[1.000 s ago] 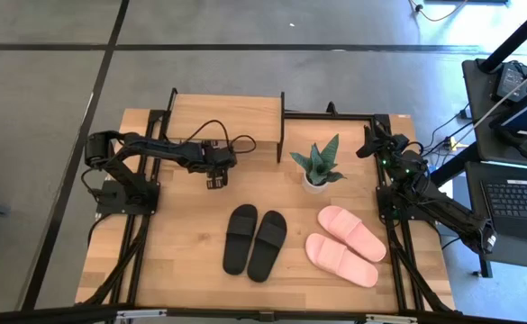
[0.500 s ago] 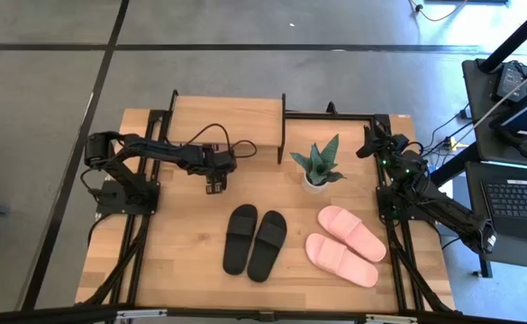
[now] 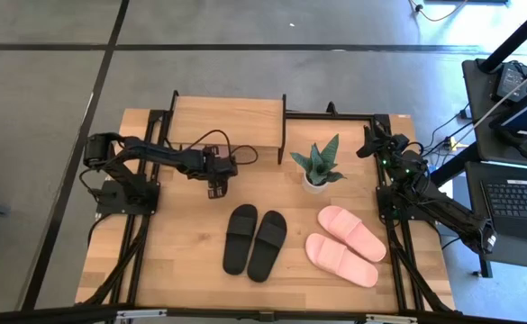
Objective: Pick and place slides into the shelf
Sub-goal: Put the pink slipper under the shelf
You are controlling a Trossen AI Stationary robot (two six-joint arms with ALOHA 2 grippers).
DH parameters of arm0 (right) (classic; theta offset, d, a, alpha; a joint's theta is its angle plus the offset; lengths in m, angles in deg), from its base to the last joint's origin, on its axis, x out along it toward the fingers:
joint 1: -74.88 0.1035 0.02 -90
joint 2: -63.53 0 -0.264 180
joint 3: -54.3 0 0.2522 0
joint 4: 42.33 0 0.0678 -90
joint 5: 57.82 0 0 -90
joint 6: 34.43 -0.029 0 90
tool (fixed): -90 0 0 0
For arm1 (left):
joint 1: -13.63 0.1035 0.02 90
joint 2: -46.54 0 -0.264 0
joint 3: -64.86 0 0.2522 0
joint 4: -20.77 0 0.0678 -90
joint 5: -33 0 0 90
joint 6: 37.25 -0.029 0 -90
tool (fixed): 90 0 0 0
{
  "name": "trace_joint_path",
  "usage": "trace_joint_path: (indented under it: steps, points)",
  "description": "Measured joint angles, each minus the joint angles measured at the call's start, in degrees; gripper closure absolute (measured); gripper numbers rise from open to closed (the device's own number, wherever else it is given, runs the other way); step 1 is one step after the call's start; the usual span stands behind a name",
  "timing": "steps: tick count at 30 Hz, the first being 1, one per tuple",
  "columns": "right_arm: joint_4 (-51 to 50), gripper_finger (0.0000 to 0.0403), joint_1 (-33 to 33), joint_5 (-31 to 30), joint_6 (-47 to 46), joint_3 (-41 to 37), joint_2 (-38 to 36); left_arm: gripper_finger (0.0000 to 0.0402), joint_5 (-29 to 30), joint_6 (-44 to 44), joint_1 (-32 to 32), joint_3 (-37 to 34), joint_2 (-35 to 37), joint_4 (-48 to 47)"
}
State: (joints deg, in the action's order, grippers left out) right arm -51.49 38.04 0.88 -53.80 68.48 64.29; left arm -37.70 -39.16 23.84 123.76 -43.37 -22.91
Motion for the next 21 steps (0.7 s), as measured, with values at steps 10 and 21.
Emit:
trace_joint_path:
  steps: [10, 21]
  points:
    - [0.0, 0.0203, 0.0, 0.02, 0.04, -0.01, 0.0, 0.0225, 8.72, 2.86, -2.02, 0.0, 0.0, -2.04]
    - [0.0, 0.0203, 0.02, 0.06, -0.09, -0.02, 0.0, 0.0225, 12.2, 4.41, -2.32, 0.0, 0.0, -3.47]
